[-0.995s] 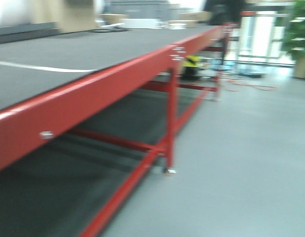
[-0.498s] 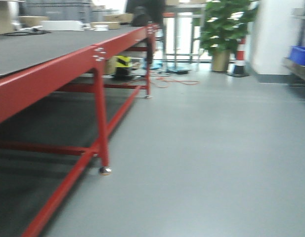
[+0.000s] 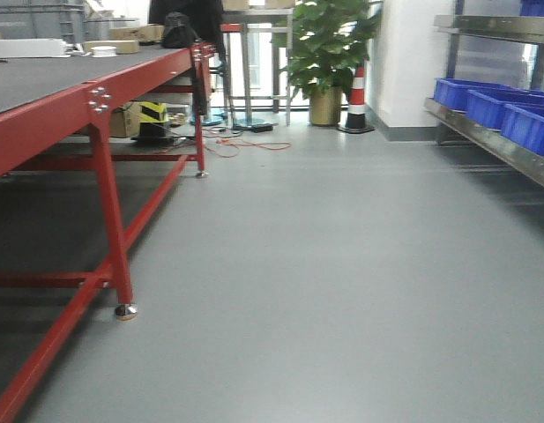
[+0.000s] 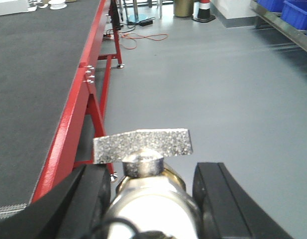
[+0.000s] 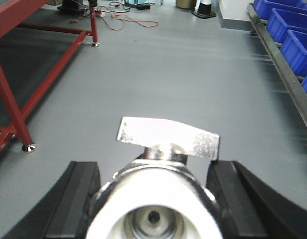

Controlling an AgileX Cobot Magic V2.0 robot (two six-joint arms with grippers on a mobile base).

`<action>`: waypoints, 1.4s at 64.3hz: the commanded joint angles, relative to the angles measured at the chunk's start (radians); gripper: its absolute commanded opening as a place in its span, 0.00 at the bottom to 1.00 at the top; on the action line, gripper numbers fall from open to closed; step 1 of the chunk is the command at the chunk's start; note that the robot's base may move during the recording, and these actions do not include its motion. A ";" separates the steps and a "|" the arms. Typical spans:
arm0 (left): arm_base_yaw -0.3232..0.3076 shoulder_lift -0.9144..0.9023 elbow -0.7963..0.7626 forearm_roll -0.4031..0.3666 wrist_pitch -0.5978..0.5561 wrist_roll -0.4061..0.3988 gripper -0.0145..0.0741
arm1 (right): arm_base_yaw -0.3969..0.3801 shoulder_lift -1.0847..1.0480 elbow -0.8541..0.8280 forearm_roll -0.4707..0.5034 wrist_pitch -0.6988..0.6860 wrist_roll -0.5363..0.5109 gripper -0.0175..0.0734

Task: Place valve from conveyor to right shelf box
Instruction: 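Drive the base to the steel shelf of blue bins, holding both valves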

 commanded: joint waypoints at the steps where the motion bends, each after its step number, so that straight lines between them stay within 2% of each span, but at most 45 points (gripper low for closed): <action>1: -0.005 -0.009 -0.013 -0.011 -0.059 -0.005 0.04 | -0.002 -0.014 -0.016 0.000 -0.083 -0.005 0.02; 90: -0.005 -0.009 -0.013 -0.011 -0.059 -0.005 0.04 | -0.002 -0.014 -0.016 0.000 -0.083 -0.005 0.02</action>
